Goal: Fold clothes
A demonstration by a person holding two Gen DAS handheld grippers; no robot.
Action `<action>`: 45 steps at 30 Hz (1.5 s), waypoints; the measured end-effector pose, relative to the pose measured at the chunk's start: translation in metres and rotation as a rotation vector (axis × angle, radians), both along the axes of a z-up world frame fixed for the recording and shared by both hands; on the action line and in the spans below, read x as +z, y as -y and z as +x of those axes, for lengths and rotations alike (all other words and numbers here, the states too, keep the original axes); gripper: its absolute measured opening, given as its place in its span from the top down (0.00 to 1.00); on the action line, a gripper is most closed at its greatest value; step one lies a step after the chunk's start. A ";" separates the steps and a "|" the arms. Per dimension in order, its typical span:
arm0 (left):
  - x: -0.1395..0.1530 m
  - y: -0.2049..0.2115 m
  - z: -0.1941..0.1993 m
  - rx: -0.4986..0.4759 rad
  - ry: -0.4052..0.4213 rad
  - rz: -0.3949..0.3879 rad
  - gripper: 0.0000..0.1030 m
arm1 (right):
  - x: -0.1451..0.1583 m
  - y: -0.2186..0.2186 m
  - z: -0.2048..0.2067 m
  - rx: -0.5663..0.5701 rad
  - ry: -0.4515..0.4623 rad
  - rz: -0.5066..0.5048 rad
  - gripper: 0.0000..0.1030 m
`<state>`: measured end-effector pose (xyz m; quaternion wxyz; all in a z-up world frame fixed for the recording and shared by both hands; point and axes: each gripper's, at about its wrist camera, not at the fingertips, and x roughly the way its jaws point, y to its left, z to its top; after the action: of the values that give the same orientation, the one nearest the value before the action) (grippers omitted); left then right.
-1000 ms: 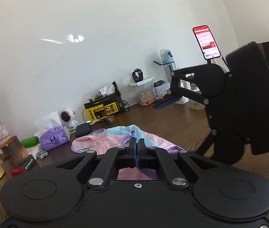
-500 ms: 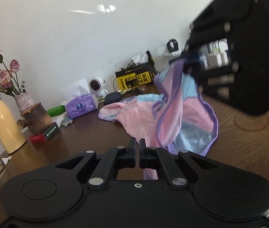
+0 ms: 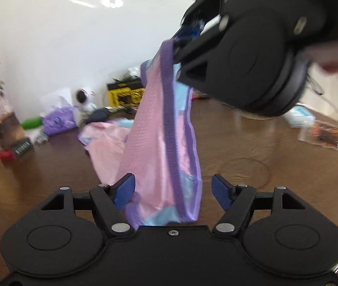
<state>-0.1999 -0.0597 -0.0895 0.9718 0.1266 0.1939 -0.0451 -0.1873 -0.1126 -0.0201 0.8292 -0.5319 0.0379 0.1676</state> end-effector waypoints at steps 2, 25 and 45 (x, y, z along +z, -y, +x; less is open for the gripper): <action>0.000 -0.009 0.003 0.013 -0.008 0.008 0.33 | 0.006 0.002 -0.002 -0.017 -0.010 0.011 0.95; 0.022 -0.059 -0.015 -0.027 0.100 0.155 0.93 | -0.033 0.011 -0.017 -0.119 -0.044 0.017 0.54; 0.021 -0.075 -0.010 -0.021 0.115 0.219 0.93 | -0.101 -0.019 -0.030 -0.014 -0.003 -0.121 0.96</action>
<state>-0.2104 0.0152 -0.0688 0.9611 0.2362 0.1403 -0.0264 -0.2172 -0.0939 -0.1210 0.7966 -0.5805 0.0527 0.1601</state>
